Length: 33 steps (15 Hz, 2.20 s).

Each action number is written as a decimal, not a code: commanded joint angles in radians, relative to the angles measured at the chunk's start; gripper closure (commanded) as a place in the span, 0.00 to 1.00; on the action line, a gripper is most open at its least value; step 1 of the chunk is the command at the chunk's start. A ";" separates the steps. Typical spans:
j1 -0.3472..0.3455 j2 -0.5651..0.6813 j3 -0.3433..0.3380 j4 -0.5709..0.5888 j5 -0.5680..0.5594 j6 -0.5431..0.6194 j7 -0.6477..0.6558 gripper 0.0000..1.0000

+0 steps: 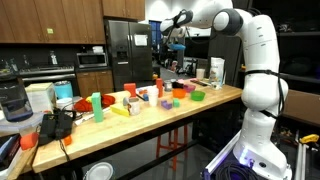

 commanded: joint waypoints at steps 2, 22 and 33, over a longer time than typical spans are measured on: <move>-0.017 0.043 0.014 0.053 0.037 -0.050 -0.060 0.00; -0.043 0.179 0.066 0.203 0.120 -0.189 -0.240 0.00; -0.059 0.289 0.079 0.341 0.127 -0.260 -0.234 0.00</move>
